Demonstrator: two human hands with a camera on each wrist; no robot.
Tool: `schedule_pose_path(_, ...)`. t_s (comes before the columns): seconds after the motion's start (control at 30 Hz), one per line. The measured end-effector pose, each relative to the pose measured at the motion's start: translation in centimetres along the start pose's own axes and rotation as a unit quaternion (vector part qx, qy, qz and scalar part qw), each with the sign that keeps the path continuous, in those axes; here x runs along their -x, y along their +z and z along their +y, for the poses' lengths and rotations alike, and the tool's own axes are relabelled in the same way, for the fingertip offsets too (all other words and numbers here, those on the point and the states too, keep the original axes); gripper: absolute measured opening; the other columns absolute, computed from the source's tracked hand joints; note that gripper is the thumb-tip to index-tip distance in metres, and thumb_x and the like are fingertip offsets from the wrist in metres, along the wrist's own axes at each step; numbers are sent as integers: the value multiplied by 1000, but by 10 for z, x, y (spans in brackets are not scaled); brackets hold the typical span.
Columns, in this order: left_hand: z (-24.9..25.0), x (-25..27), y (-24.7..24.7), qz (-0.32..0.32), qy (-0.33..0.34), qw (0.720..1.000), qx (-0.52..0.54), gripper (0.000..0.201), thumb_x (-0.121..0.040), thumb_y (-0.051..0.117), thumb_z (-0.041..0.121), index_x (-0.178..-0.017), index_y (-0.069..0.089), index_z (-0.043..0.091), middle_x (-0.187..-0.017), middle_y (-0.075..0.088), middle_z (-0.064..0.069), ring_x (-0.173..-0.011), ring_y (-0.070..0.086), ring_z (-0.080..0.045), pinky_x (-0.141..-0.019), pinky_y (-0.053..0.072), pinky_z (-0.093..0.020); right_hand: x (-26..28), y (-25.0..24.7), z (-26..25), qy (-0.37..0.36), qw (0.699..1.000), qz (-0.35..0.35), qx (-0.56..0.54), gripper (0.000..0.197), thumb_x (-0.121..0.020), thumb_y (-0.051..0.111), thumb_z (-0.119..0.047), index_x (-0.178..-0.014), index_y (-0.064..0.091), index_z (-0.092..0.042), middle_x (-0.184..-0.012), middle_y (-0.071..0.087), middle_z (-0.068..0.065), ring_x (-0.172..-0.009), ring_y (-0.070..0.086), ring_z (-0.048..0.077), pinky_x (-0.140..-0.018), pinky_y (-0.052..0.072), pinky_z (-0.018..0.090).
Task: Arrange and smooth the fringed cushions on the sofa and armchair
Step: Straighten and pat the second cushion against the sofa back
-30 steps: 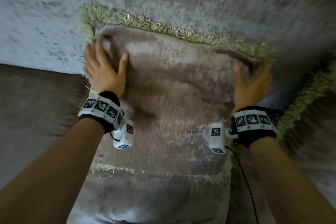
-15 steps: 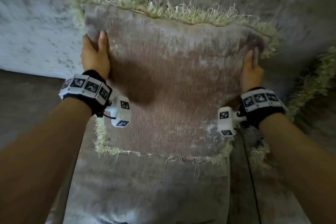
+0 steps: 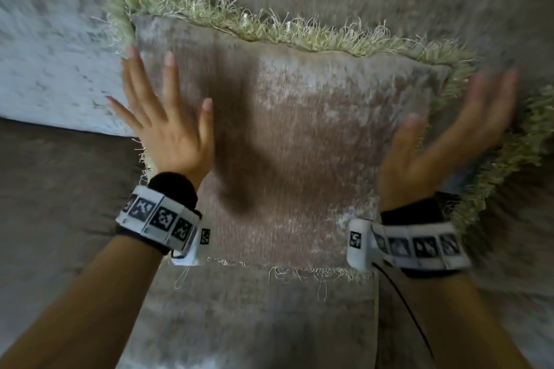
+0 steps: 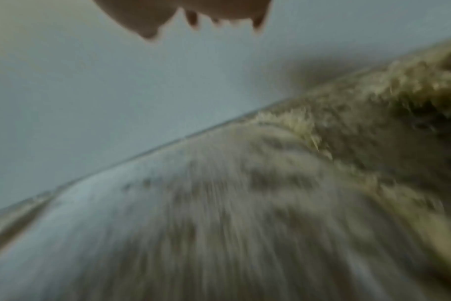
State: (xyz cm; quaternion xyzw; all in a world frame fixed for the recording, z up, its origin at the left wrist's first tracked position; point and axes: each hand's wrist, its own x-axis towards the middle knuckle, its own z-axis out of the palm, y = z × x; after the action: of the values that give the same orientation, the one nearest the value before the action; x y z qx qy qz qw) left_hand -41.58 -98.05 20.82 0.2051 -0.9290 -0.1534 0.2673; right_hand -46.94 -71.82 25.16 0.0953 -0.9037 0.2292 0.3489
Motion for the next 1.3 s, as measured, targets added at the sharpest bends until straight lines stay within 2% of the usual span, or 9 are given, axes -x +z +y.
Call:
schedule_pose_path(0.13, -7, -5, 30, -180, -15, 983, -43, 71, -90, 13, 61, -149, -2, 26, -157, -6, -16, -145, -6, -35, -109, 6, -68, 11, 62, 15, 107, 952, -277, 77, 85, -85, -2, -68, -149, 7, -13, -157, 4, 15, -145, 2, 33, -112, 9, 63)
schedule_pose_path(0.3, -12, -9, 5, -30, 33, 999, 7, 64, -96, 25, 48, -148, 17, 12, -151, 10, -32, -140, 7, -47, -111, 0, -58, -5, 18, 8, 79, 997, 1, -22, 77, -95, 13, -53, -142, 23, 8, -146, 18, 38, -139, 10, 40, -113, 3, 53)
schedule_pose_path(0.47, -12, -29, 31, -215, 42, 972, -80, 67, -88, 7, 64, -147, -10, 34, -158, -11, -8, -145, -10, -29, -112, 3, -64, -6, 69, 15, 21, 936, -335, 104, 77, -84, 2, -69, -148, 3, -27, -158, 5, 6, -145, 1, 31, -108, 4, 69)
schedule_pose_path(0.63, 2, -18, -2, -14, 150, 988, 17, 60, -97, 28, 47, -147, 19, 15, -151, 19, -28, -140, 13, -43, -111, 6, -58, -5, 22, -9, -4, 999, 17, -49, 64, -94, 21, -53, -145, 26, -16, -154, 17, 16, -142, 4, 22, -113, 5, 60)
schedule_pose_path(0.8, 3, -2, 37, -199, 158, 960, -119, 66, -93, 4, 61, -148, -2, 25, -157, 7, -16, -144, 4, -34, -110, 8, -67, 28, 78, -7, -105, 923, -344, 137, 71, -88, 1, -67, -147, 0, -27, -158, 10, 7, -143, 3, 30, -105, 8, 73)
schedule_pose_path(0.97, 2, -1, 7, -23, 145, 989, -3, 58, -98, 26, 45, -148, 17, 16, -151, 20, -27, -140, 14, -42, -112, 5, -57, 40, 40, -41, -99, 989, -107, -17, 63, -92, 23, -53, -147, 14, -22, -156, 5, 12, -143, -4, 29, -109, -3, 63)
schedule_pose_path(1.07, -18, 40, 22, -52, 146, 986, -57, 58, -99, 23, 46, -149, 8, 23, -150, 22, -27, -139, 13, -40, -111, 9, -59, 100, 50, -30, -288, 930, -219, 68, 62, -93, 23, -57, -147, 9, -33, -158, -1, -5, -146, 1, 23, -110, 12, 66)
schedule_pose_path(1.17, -41, 61, 47, -129, 167, 971, -109, 58, -99, 17, 50, -149, -1, 27, -149, 23, -27, -138, 9, -38, -110, 14, -62, 102, 86, -5, -287, 878, -344, 166, 61, -90, 24, -59, -144, 18, -33, -155, 18, -6, -141, 22, 25, -99, 28, 72)
schedule_pose_path(1.3, -46, 51, 27, -30, 193, 980, -25, 54, -99, 28, 44, -147, 12, 24, -147, 24, -30, -140, 9, -38, -116, -6, -44, 92, 49, -28, -220, 972, -78, 32, 60, -93, 20, -56, -148, 11, -32, -157, -8, -8, -146, -7, 17, -112, -7, 56)
